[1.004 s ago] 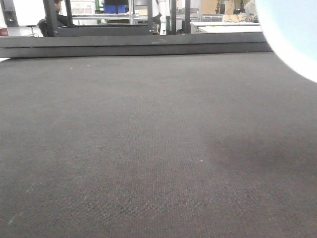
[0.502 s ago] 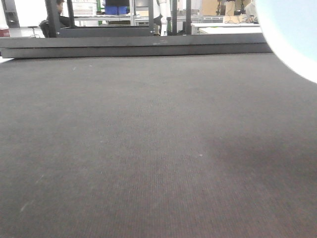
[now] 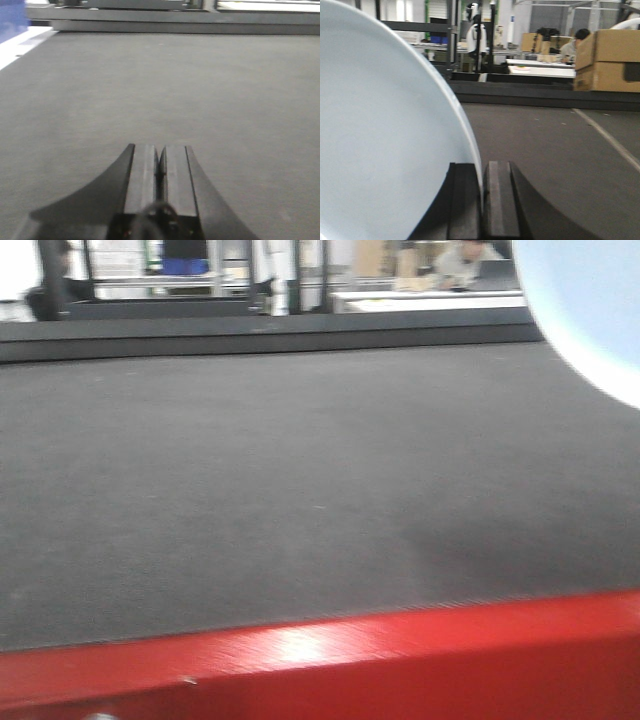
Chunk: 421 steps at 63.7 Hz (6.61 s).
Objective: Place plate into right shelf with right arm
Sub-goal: 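Drive the base past the red table holding the plate, then drive the base up to the shelf of blue bins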
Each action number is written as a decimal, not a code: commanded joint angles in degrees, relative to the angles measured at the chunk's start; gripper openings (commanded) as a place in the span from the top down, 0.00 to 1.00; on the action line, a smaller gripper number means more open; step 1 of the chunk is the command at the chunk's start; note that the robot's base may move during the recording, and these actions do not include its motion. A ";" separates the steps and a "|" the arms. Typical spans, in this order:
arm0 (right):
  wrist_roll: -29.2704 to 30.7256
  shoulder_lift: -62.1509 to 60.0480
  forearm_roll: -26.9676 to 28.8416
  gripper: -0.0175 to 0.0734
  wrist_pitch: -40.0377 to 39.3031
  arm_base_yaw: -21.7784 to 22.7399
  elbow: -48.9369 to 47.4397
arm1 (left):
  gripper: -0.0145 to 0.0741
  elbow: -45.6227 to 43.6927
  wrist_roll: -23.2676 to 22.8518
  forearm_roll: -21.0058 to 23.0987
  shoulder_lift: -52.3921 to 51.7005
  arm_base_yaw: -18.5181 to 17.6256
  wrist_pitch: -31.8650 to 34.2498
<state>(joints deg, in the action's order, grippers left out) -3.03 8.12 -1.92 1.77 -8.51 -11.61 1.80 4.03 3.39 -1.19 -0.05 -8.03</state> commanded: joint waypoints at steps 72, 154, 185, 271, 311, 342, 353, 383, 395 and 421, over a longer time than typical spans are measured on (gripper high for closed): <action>-0.14 0.56 -0.42 0.75 -5.01 -0.06 -1.83 | 0.89 0.48 0.16 0.24 0.02 -0.36 5.10; -0.14 0.56 -0.42 0.75 -5.01 -0.06 -1.83 | 0.89 0.48 0.16 0.24 0.02 -0.36 5.10; -0.14 0.56 -0.42 0.75 -5.01 0.00 -1.83 | 0.89 0.48 0.16 0.24 0.02 -0.36 5.10; -0.14 0.56 -0.42 0.75 -5.01 0.00 -1.83 | 0.89 0.48 0.16 0.24 0.02 -0.36 5.10; -0.14 0.56 -0.42 0.75 -5.01 0.00 -1.83 | 0.89 0.48 0.16 0.24 0.02 -0.36 5.10; -0.14 0.56 -0.42 0.75 -4.95 0.00 -1.83 | 0.89 0.48 0.16 0.24 0.02 -0.36 5.10; -0.14 0.56 -0.42 0.75 -5.03 0.00 -1.83 | 0.89 0.48 0.16 0.24 0.02 -0.36 5.10; -0.14 0.56 -0.42 0.75 -4.97 0.00 -1.83 | 0.89 0.48 0.16 0.24 0.02 -0.36 5.10; -0.14 0.56 -0.42 0.75 -4.97 0.00 -1.83 | 0.89 0.48 0.16 0.24 0.02 -0.36 5.10; -0.14 0.56 -0.42 0.75 -4.97 0.00 -1.83 | 0.89 0.48 0.16 0.24 0.02 -0.36 5.10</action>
<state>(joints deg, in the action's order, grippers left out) -3.03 8.12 -1.92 1.89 -8.51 -11.61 1.80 4.03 3.39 -1.19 -0.05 -8.03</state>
